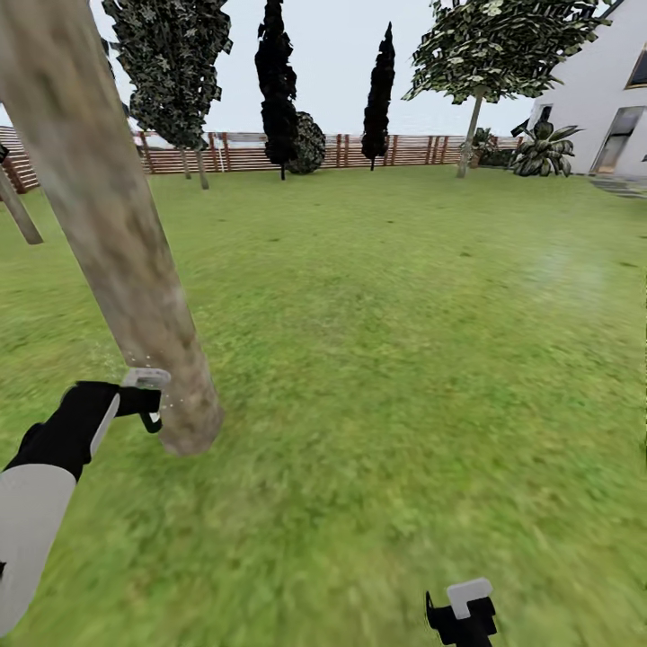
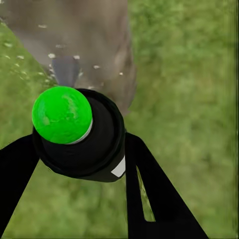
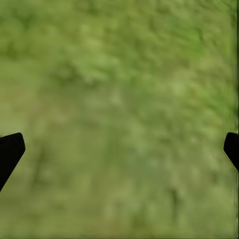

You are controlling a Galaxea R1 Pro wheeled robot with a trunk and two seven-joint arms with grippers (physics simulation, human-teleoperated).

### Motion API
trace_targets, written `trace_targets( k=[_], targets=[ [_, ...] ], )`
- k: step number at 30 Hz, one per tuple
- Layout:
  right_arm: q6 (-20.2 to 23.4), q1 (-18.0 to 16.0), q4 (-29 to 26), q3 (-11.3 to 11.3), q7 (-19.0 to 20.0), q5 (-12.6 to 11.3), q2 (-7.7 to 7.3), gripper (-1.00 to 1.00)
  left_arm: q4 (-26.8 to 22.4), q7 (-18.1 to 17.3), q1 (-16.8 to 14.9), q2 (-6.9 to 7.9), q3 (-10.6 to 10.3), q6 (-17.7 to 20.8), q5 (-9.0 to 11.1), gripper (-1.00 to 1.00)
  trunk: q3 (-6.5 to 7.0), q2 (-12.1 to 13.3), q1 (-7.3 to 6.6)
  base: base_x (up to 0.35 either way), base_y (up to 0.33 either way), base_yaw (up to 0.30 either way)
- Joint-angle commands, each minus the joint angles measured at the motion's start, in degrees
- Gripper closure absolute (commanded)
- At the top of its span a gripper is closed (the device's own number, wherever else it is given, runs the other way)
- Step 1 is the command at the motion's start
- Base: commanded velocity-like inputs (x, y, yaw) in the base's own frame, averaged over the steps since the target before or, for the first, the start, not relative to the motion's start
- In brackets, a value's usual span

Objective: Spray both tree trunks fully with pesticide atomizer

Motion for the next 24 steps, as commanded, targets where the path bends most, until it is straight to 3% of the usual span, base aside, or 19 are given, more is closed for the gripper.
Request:
trace_targets(
  k=[1,6,7,9,11,20,24],
  targets=[
    [0.0,0.0,0.0,0.0,0.0,0.0,0.00,-1.00,0.0,0.0,0.1,-0.08,0.0,0.0,-0.1,1.00,0.00,0.0,0.00,0.010,-0.272,0.026],
    [0.0,0.0,0.0,0.0,0.0,0.0,0.17,-1.00,0.0,0.2,0.0,0.13,0.3,0.0,-0.2,1.00,0.00,0.0,0.00,0.001,-0.273,0.225],
    [0.0,0.0,0.0,0.0,0.0,0.0,0.17,-1.00,0.0,0.2,0.3,0.22,1.2,0.0,-0.2,1.00,0.00,0.0,0.00,0.000,-0.273,0.276],
    [0.0,0.0,0.0,0.0,0.0,0.0,0.17,-1.00,0.1,0.3,0.8,1.05,5.3,0.0,-0.6,1.00,0.00,0.0,0.00,0.024,-0.273,0.277],
    [0.0,0.0,0.0,0.0,0.0,0.0,0.18,-1.00,0.6,0.2,1.0,2.42,7.1,-0.1,-0.7,1.00,0.00,0.0,0.00,0.114,-0.264,0.239],
    [0.0,0.0,0.0,0.0,-0.1,0.0,-0.08,-1.00,1.0,0.6,1.0,2.33,7.3,-0.1,-0.7,1.00,0.00,0.0,0.00,0.229,-0.191,0.016],
    [0.0,0.0,0.0,0.0,0.0,-0.1,-0.04,-1.00,1.0,0.6,1.0,2.32,7.3,-0.1,-0.7,1.00,0.00,0.0,0.00,0.028,-0.265,0.000]
  ],
)
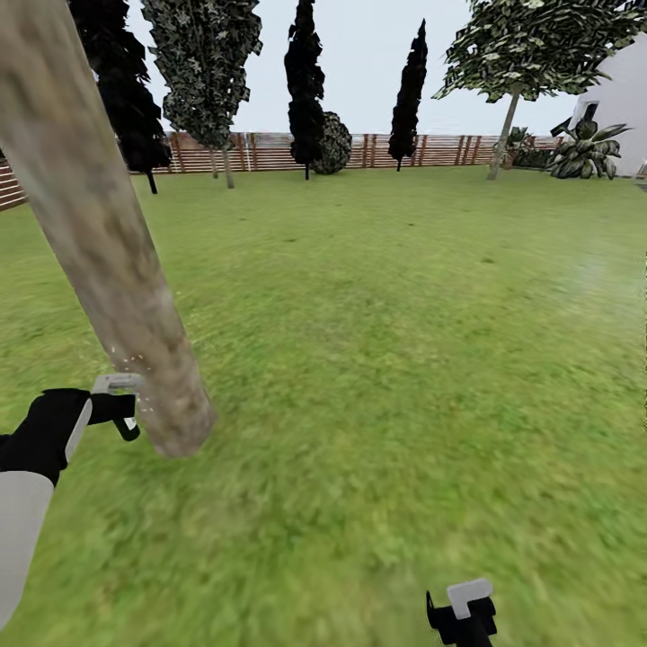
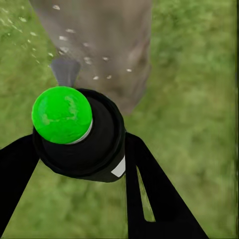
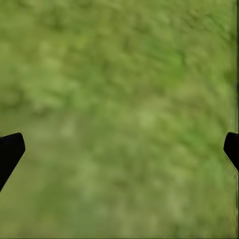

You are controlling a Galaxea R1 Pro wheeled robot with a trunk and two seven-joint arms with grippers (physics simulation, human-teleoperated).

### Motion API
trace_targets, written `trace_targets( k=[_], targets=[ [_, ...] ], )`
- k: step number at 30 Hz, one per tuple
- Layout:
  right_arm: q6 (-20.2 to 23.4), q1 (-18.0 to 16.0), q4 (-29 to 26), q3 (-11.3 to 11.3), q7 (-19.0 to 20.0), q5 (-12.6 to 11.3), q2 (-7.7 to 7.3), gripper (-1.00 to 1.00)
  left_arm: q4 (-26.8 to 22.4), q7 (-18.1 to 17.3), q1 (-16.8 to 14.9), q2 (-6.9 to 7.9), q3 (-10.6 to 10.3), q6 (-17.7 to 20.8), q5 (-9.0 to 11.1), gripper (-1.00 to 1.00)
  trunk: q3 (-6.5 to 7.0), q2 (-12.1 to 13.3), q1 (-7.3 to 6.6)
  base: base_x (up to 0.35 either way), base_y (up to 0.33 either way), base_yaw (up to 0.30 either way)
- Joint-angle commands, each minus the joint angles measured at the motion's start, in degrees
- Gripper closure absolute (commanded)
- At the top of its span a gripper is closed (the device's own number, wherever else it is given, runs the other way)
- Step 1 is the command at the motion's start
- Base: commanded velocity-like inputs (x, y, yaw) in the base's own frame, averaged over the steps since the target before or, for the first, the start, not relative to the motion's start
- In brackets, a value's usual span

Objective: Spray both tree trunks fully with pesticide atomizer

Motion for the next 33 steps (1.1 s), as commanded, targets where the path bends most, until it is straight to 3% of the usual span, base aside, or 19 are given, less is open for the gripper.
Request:
trace_targets(
  k=[1,4,12,23,28,33],
  targets=[
    [0.0,0.0,0.0,0.0,0.0,0.0,0.02,-1.00,0.0,0.0,0.0,0.00,0.0,0.0,0.0,1.00,0.00,0.0,0.00,0.003,-0.273,0.000],
    [0.0,0.0,0.0,0.0,-0.1,0.0,0.04,-1.00,3.5,0.4,1.6,0.15,0.2,-0.5,-0.1,1.00,0.00,0.0,0.00,0.001,-0.273,0.029],
    [0.0,0.0,0.0,0.0,0.0,0.0,0.13,-1.00,3.7,0.6,2.1,0.04,0.1,-0.5,-0.1,1.00,0.00,0.0,0.00,0.000,-0.273,0.252],
    [0.0,0.0,0.0,0.0,0.0,0.0,0.13,-1.00,3.8,0.6,2.1,0.08,0.5,-0.6,-0.1,1.00,0.00,0.0,0.00,0.028,-0.273,0.012],
    [0.0,0.0,0.0,0.0,0.0,0.0,0.19,-1.00,6.4,5.9,2.2,0.24,0.5,-1.0,0.3,1.00,0.00,0.0,0.00,0.114,-0.267,0.217],
    [0.0,0.0,0.0,0.0,0.0,0.0,0.11,-1.00,7.5,6.3,2.1,-0.24,0.4,-2.3,0.7,1.00,0.00,0.0,0.00,0.232,-0.190,0.116]
  ],
)
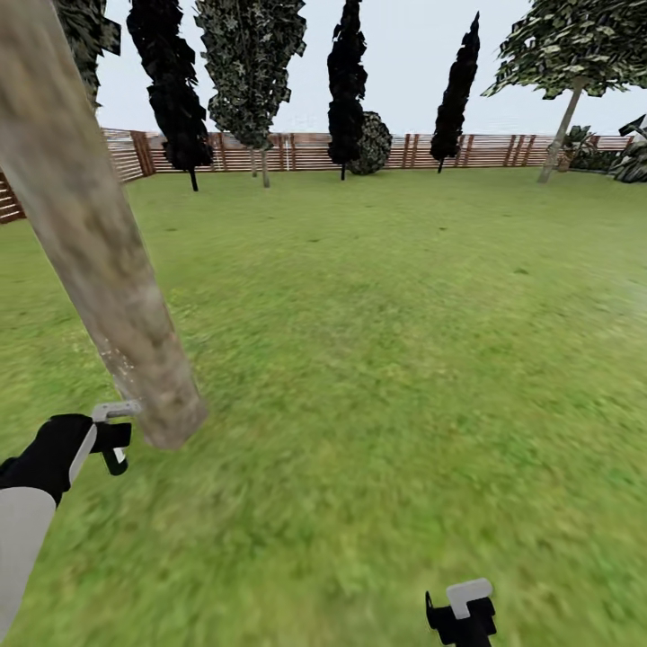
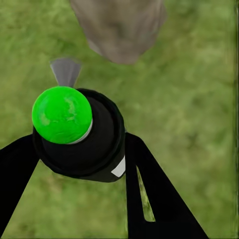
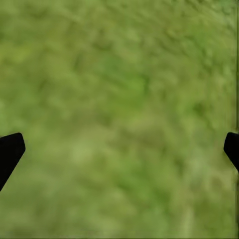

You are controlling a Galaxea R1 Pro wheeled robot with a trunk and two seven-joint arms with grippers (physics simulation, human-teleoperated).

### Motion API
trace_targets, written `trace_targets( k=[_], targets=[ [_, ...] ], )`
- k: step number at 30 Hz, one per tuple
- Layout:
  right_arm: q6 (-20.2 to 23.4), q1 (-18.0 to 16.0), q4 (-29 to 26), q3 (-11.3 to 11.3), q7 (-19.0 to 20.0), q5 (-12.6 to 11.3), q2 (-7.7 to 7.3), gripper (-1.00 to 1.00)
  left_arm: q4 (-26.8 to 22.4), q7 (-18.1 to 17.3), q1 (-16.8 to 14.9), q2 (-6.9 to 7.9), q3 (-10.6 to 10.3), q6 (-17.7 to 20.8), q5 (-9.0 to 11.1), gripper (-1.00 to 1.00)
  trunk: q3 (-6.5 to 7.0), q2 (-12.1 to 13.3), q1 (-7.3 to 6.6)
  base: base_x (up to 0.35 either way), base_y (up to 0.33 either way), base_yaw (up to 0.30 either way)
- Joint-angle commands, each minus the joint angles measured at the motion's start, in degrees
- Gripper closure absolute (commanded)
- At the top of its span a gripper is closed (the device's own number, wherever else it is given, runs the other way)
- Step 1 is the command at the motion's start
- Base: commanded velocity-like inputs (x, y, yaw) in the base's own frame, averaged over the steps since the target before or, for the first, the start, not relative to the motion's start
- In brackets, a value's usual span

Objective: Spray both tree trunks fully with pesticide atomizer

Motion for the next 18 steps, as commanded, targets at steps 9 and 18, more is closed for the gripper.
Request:
trace_targets(
  k=[9,18],
  targets=[
    [0.0,0.0,0.0,0.0,-0.1,0.0,-0.08,-1.00,-0.8,0.3,0.0,-0.20,0.4,0.0,-0.4,1.00,0.00,0.0,0.00,0.149,-0.215,0.001],
    [0.0,0.0,0.0,0.0,-0.1,-0.1,-0.08,-1.00,-1.1,1.7,-1.1,-0.21,0.1,0.5,-0.4,1.00,0.00,0.0,0.00,0.035,-0.266,0.179]
  ],
)
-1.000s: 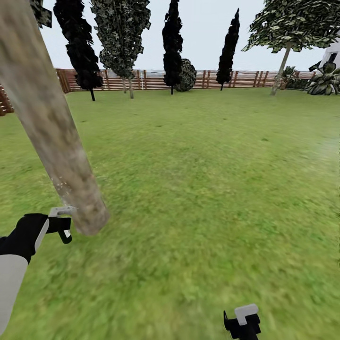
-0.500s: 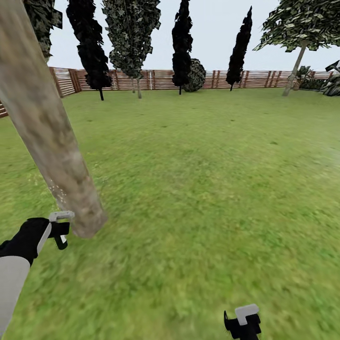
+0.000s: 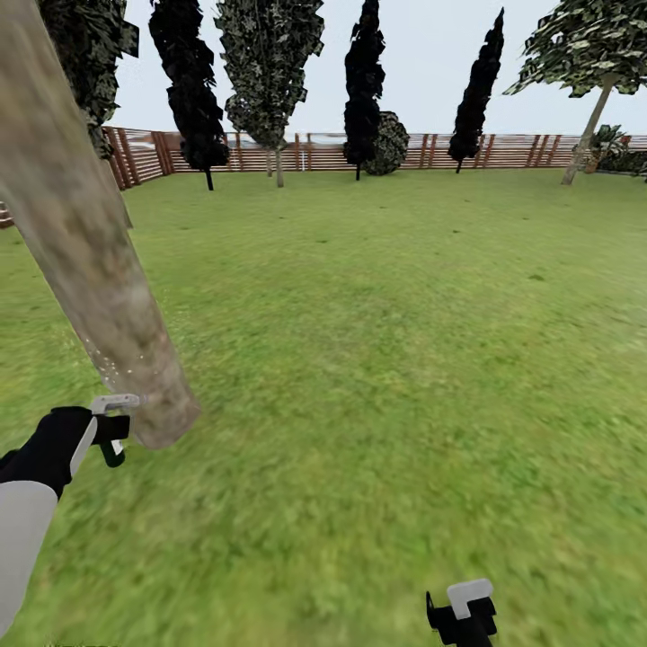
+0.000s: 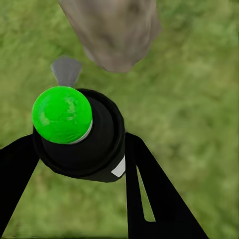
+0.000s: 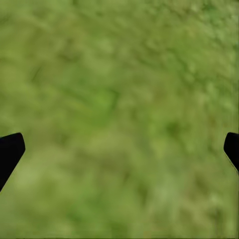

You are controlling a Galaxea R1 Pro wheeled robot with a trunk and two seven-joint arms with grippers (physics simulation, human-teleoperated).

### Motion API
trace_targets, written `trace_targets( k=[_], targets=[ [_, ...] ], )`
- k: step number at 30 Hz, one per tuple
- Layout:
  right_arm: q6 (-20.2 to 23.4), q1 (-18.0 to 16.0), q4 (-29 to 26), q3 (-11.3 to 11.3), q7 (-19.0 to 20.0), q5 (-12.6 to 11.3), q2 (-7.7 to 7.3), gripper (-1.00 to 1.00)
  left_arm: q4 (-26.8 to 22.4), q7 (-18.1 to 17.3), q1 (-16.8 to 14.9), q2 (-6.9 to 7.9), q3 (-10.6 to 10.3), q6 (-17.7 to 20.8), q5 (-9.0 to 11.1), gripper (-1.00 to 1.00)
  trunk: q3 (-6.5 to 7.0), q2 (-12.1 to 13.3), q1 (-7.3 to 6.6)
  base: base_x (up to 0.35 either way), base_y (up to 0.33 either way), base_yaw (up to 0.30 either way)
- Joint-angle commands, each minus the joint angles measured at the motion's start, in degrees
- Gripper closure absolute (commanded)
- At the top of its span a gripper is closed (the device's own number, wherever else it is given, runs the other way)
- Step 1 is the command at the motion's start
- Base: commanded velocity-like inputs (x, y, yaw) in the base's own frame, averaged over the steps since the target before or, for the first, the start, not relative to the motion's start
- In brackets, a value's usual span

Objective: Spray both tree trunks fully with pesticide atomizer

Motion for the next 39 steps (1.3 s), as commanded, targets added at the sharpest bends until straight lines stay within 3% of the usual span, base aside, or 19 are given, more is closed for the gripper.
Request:
trace_targets(
  k=[1,4,7,13,18,22,25,27,30,32,33,39],
  targets=[
    [0.0,0.0,0.0,0.0,0.0,0.0,0.00,-1.00,0.0,0.0,0.0,0.00,0.0,0.0,0.0,1.00,0.00,0.0,0.00,0.212,-0.199,0.275],
    [0.0,0.0,0.0,0.0,0.1,0.1,0.02,-1.00,0.0,0.5,0.0,-0.01,0.0,0.0,0.0,1.00,0.00,0.0,0.00,0.267,-0.163,0.276],
    [0.0,0.0,0.0,0.0,0.1,0.1,0.08,-1.00,-0.1,4.4,0.0,-0.23,-0.1,-0.1,0.2,1.00,0.00,0.0,0.00,0.300,-0.107,0.255],
    [0.0,0.0,-0.1,0.0,0.0,0.1,-0.08,-1.00,-7.1,4.4,-0.9,-0.06,-0.1,2.2,0.7,1.00,0.00,0.0,0.00,0.322,-0.011,0.025],
    [0.0,0.0,-0.1,0.0,0.0,0.0,-0.09,-1.00,-7.9,4.2,-1.1,-0.03,-0.1,2.9,2.1,1.00,0.00,0.0,0.00,0.297,0.000,0.001],
    [0.0,0.0,-0.1,0.0,0.0,0.0,0.00,-1.00,-7.9,3.1,-0.6,-0.16,-0.5,2.9,2.2,1.00,0.00,0.0,0.00,0.041,0.000,0.194],
    [0.0,0.0,-0.1,0.0,0.0,0.0,0.00,-1.00,-7.9,-4.0,-1.1,0.22,-0.7,3.3,1.7,1.00,0.00,0.0,0.00,0.002,0.000,0.273],
    [0.0,0.0,-0.1,0.0,0.0,0.0,-0.02,-1.00,-11.1,-7.1,-0.9,0.31,-0.9,4.7,-0.1,1.00,0.00,0.0,0.00,0.000,0.000,0.162],
    [0.0,0.0,-0.1,-0.1,0.0,0.0,-0.08,-1.00,-13.4,-7.6,-0.6,0.06,-1.0,6.3,-0.4,1.00,0.00,0.0,0.00,0.170,-0.051,0.015],
    [0.0,0.0,-0.1,-0.1,0.0,0.0,-0.09,-1.00,-13.6,-7.6,-0.4,-0.07,-3.9,8.3,-0.6,1.00,0.00,0.0,0.00,0.270,-0.150,0.001],
    [0.0,0.0,-0.1,-0.1,0.0,0.0,-0.09,-1.00,-13.6,-7.5,-0.4,-0.07,-4.3,8.4,-0.7,1.00,0.00,0.0,0.00,0.277,-0.160,0.000],
    [0.0,0.0,-0.1,0.0,0.1,0.1,-0.06,-1.00,-13.2,-7.0,-0.4,0.33,-4.5,8.5,-0.8,1.00,0.00,0.0,0.00,0.276,-0.164,0.000]
  ],
)
